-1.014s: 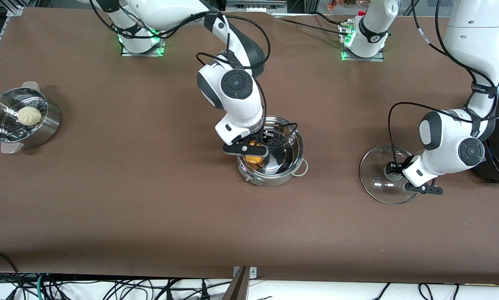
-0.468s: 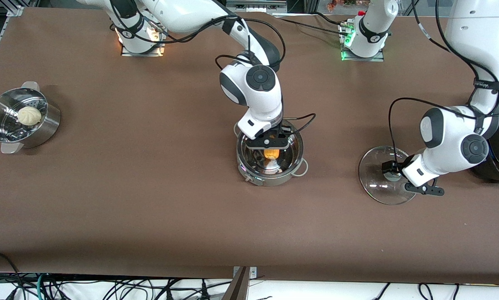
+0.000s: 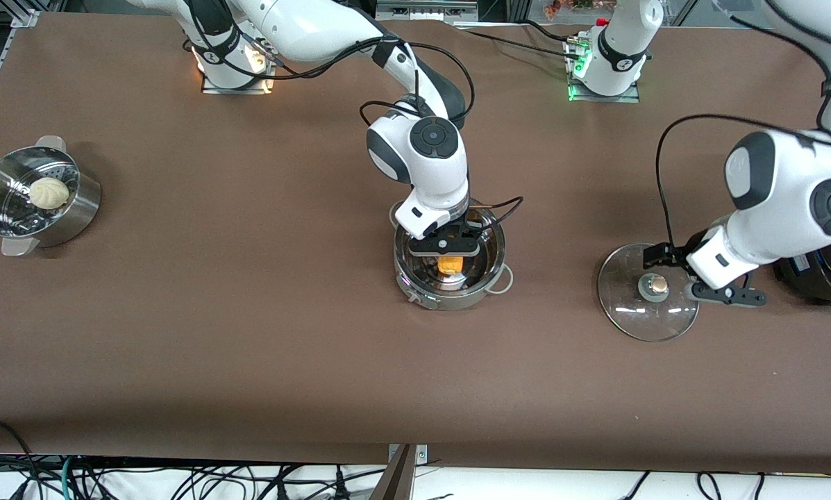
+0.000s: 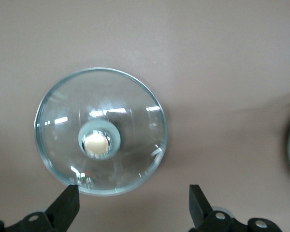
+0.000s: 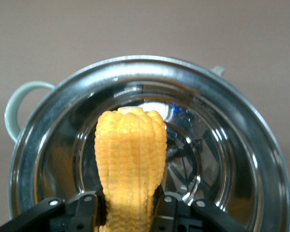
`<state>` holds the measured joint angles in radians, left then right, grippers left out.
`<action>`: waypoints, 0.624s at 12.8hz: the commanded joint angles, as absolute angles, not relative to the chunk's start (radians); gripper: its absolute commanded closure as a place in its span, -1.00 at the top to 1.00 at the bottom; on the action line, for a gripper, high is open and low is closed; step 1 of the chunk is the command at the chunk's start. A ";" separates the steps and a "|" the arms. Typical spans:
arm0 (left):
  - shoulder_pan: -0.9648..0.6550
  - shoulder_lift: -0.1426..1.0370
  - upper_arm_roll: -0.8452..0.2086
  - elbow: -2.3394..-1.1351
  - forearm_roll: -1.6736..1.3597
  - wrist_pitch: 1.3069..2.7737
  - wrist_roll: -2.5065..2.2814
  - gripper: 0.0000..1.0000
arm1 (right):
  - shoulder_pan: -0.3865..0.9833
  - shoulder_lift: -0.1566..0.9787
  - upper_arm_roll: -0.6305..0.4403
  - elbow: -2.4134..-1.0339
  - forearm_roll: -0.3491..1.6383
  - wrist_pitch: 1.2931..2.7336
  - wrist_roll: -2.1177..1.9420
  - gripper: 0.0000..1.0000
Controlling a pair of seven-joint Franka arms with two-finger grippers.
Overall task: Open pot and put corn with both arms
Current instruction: 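Set the lid down with the left gripper while the right gripper carries corn, then lower the corn into the pot and open the right gripper while the left gripper withdraws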
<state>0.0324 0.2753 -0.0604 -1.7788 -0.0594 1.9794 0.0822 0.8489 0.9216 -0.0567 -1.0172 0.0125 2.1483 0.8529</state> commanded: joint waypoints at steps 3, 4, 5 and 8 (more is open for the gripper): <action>-0.006 0.173 -0.069 -1.607 0.046 1.683 0.012 1.00 | 0.839 0.940 -0.055 -0.980 -0.006 2.172 0.833 -0.62; -0.046 0.144 -0.055 -1.588 0.063 1.651 0.005 1.00 | 0.839 0.945 -0.055 -0.982 -0.006 2.172 0.834 -0.21; -0.076 0.100 -0.019 -1.589 0.077 1.651 0.003 1.00 | 0.839 0.949 -0.057 -0.982 -0.008 2.174 0.834 -0.18; -0.084 0.023 0.020 -1.615 0.054 1.655 0.002 1.00 | 0.839 0.986 -0.067 -0.986 -0.008 2.227 0.833 -0.08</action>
